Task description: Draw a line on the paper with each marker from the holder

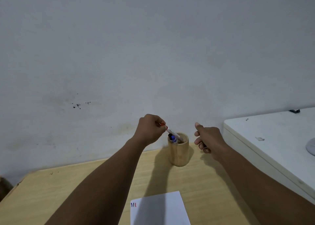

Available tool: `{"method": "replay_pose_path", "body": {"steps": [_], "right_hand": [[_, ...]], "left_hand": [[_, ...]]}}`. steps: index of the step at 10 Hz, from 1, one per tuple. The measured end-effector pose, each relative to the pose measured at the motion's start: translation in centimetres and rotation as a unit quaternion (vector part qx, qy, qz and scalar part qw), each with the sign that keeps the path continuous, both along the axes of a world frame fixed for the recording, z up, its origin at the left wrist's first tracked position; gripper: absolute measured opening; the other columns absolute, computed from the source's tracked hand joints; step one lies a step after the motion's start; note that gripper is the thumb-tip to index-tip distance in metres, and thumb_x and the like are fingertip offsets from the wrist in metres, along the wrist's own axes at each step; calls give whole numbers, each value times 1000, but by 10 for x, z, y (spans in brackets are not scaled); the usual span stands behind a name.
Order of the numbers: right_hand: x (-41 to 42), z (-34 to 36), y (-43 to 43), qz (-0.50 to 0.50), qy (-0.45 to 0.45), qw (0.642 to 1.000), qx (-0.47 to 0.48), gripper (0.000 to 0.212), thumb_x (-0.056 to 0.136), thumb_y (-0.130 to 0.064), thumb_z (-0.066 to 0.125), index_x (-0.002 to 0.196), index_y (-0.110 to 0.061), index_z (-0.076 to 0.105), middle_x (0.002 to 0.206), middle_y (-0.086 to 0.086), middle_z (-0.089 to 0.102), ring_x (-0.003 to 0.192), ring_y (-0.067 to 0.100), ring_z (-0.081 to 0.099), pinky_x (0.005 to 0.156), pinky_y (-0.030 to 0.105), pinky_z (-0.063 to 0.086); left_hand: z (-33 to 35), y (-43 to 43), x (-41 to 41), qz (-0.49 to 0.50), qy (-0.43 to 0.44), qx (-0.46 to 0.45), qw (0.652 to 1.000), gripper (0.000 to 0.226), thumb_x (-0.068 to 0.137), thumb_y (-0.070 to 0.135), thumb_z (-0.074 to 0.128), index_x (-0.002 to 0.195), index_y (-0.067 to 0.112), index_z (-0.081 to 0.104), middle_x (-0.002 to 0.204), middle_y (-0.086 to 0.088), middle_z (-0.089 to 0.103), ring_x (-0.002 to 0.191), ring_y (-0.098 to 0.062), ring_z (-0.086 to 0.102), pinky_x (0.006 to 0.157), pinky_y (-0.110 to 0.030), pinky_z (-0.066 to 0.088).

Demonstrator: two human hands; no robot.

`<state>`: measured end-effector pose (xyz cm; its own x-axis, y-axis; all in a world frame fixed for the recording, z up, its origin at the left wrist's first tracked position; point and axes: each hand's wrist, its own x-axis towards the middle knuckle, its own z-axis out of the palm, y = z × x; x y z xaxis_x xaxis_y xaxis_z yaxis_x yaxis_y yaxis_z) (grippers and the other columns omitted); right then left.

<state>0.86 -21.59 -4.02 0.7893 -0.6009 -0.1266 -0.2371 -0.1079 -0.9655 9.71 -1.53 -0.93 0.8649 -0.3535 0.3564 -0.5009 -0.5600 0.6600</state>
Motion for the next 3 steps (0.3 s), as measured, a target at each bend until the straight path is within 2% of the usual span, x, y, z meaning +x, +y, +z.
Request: {"method": "replay_pose_path", "body": {"steps": [1, 2, 3], "right_hand": [[1, -1, 1, 15, -3, 1000, -20, 43, 97, -46, 56, 90, -6, 69, 70, 12, 73, 48, 21, 55, 43, 25, 37], [-2, 2, 5, 38, -2, 998, -50, 40, 97, -45, 56, 90, -8, 70, 71, 11, 74, 49, 20, 57, 45, 25, 38], [-10, 9, 2, 63, -10, 996, -57, 40, 97, -44, 59, 94, -7, 71, 72, 9, 74, 49, 19, 57, 45, 23, 37]], "left_hand": [[-1, -15, 1, -32, 2, 79, 996, 31, 91, 23, 71, 121, 14, 75, 103, -6, 78, 87, -13, 67, 76, -19, 46], [0, -25, -6, -64, 21, 137, 988, 49, 94, 24, 68, 142, 21, 59, 126, -10, 72, 108, -22, 68, 89, -27, 50], [10, -25, -12, -53, -7, 155, 986, 56, 95, 28, 66, 149, 24, 52, 136, -10, 64, 120, -24, 62, 97, -30, 46]]}}
